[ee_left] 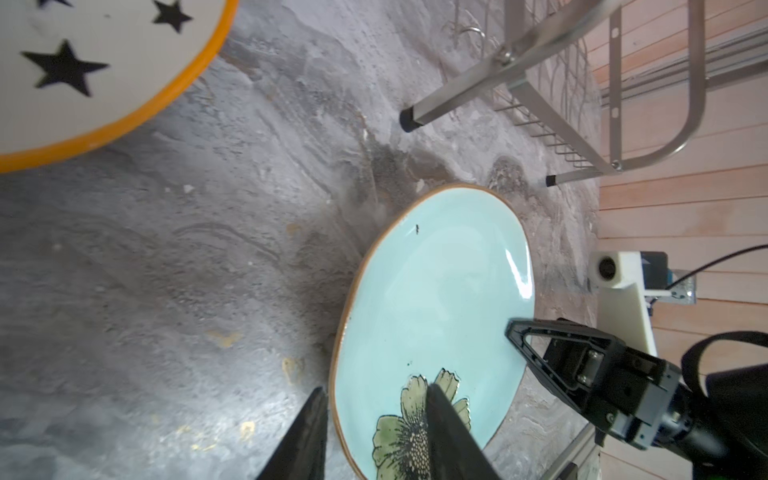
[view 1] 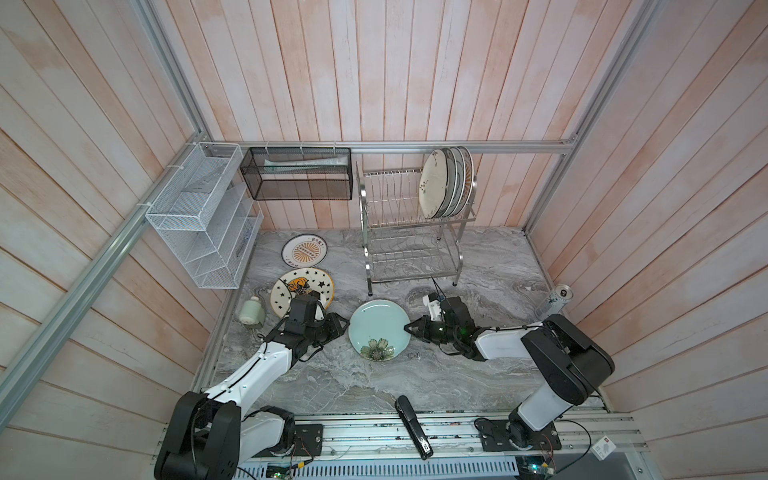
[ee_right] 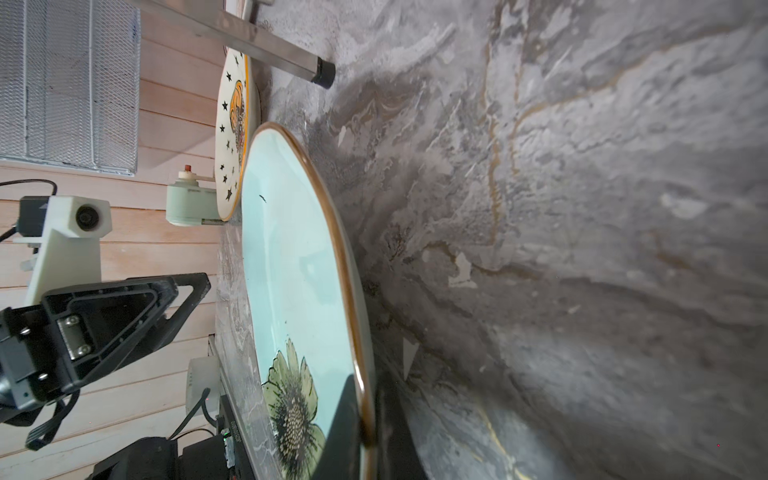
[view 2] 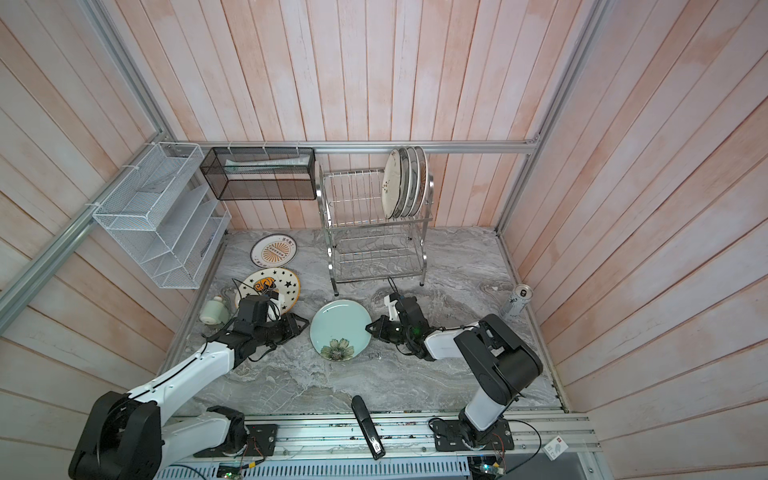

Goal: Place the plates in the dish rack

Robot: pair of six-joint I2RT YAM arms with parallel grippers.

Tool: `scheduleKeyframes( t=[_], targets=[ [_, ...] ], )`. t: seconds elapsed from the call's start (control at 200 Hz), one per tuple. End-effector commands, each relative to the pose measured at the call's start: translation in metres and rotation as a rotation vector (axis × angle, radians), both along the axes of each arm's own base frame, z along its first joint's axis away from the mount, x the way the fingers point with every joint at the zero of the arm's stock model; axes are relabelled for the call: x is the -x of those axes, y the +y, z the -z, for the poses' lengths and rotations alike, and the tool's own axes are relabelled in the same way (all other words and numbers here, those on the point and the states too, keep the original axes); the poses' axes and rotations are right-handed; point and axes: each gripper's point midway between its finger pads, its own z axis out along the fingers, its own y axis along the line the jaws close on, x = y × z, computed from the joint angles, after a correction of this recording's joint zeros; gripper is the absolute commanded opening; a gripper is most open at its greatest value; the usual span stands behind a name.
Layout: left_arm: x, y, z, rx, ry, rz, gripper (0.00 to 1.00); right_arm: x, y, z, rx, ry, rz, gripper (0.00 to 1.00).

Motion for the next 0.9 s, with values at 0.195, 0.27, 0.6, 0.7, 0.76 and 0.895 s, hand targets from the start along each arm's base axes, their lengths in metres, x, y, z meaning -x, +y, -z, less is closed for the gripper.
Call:
scheduleKeyframes(
  t=[0.195,0.27,0.6,0.7,0.76,0.895],
  targets=[
    [0.0,-0.014,0.007,0.027,-0.004,0.015,0.41,-0.006,0.004,-0.044,-0.105,-0.107,-0.04,0.0],
    [-0.001,-0.016,0.008,0.024,-0.002,0.02,0.41,-0.007,0.003,-0.047,-0.118,-0.109,-0.04,0.0],
    [-0.003,-0.03,0.012,0.02,0.002,0.05,0.4,-0.01,0.005,-0.067,-0.186,-0.135,-0.04,0.0],
    [-0.003,-0.037,0.007,0.052,-0.019,0.075,0.41,-0.01,0.007,-0.071,-0.205,-0.134,-0.044,0.0],
    [-0.003,-0.042,0.002,0.081,-0.039,0.091,0.4,-0.01,0.008,-0.073,-0.215,-0.135,-0.044,0.0],
    [-0.003,-0.048,-0.011,0.11,-0.084,0.109,0.4,-0.009,0.009,-0.076,-0.239,-0.132,-0.049,0.0]
  ],
)
